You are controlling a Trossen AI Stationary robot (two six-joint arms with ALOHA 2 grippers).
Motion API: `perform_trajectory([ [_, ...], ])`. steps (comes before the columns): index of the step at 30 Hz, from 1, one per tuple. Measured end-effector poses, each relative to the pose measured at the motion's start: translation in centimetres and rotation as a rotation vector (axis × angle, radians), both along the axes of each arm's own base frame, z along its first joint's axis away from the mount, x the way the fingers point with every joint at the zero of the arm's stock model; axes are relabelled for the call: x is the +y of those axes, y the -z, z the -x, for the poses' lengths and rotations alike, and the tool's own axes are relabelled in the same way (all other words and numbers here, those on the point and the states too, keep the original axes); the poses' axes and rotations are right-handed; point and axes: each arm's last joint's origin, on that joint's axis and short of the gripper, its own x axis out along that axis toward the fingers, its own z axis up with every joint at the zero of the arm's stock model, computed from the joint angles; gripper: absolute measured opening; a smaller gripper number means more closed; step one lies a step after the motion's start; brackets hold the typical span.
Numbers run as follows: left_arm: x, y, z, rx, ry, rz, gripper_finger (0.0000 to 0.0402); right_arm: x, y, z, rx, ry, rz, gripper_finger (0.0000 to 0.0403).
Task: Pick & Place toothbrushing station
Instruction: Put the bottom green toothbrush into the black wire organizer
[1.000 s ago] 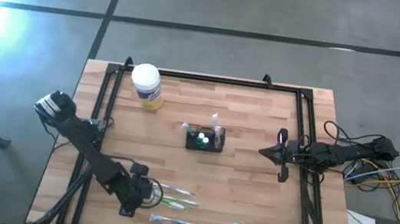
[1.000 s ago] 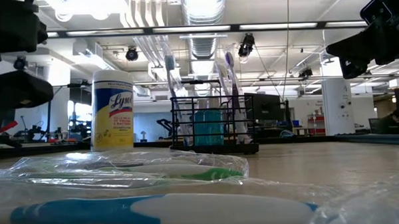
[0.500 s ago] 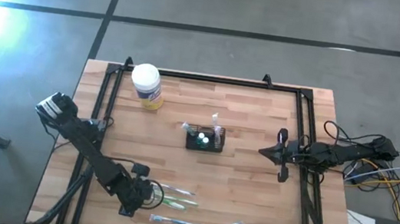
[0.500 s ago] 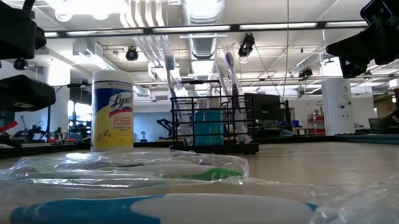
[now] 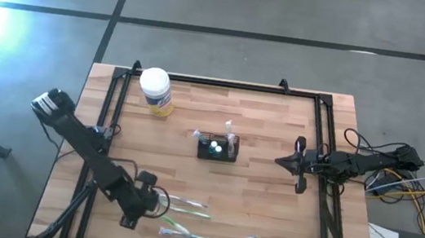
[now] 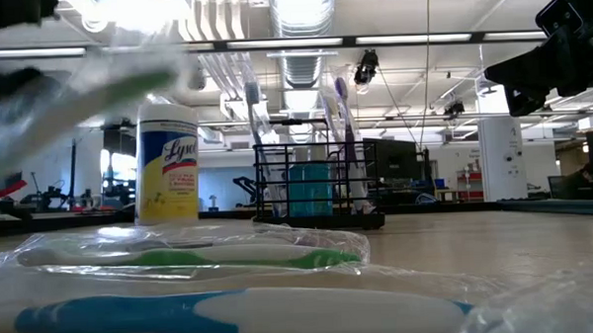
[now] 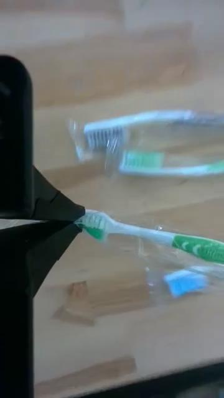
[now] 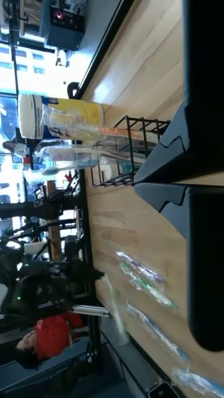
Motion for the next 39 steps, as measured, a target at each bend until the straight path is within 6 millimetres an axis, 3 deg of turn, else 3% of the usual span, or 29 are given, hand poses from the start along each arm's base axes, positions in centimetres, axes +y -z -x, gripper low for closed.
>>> perform_trajectory([
  [9, 2.8, -5.7, 2.2, -0.292, -0.031, -0.077, 0.0005, 0.0, 0.0, 0.0, -0.003, 0.001, -0.001, 0.0008],
  [13, 4.4, -7.0, 3.5, -0.417, -0.06, -0.125, 0.0004, 0.0, -0.1, 0.0, -0.008, 0.001, -0.007, 0.0008],
  [24, 7.7, -6.5, 5.6, -0.425, -0.198, -0.207, 0.0003, 0.0, -0.4, -0.1, -0.038, 0.011, -0.141, 0.0008],
  [39, 7.6, -8.4, 2.8, -0.298, -0.107, -0.485, 0.0002, 0.4, -0.8, -1.7, 0.019, 0.022, -0.198, 0.0008],
])
